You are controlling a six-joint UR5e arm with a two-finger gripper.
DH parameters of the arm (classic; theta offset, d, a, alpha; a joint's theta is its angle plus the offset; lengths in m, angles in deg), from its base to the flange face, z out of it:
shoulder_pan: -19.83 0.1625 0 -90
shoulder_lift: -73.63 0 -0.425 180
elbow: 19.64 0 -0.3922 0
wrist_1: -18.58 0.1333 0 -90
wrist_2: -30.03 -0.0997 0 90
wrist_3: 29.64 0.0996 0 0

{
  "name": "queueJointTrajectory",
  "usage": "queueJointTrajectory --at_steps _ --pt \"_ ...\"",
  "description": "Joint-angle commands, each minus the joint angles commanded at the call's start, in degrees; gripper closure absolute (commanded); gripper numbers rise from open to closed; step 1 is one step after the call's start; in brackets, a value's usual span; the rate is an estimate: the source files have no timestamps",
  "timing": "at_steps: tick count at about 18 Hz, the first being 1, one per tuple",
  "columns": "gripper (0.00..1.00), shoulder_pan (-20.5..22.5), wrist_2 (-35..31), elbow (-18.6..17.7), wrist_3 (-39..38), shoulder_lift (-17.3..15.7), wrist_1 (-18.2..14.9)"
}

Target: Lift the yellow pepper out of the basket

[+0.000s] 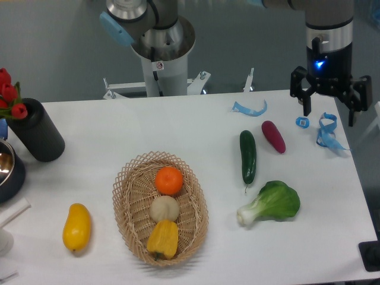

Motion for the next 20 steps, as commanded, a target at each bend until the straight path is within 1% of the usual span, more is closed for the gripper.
queueJointTrajectory --at_steps 6,8,9,12,15,20 --pt "0.00 -0.1 1.0 -0.1 -0.4 0.0 -0.1" --pt "0.00 0.0 1.7 -1.1 -0.6 -0.5 0.0" --pt "0.00 0.1 3.1 -2.0 -0.6 -0.8 0.3" --pt "0.00 2.5 8.2 -4.2 -0.7 -1.8 0.9" --pt "0.00 2.6 9.1 -5.4 -1.4 -2.2 0.9" --pt "0.00 1.6 9.3 -5.9 -12.9 -2.3 0.8"
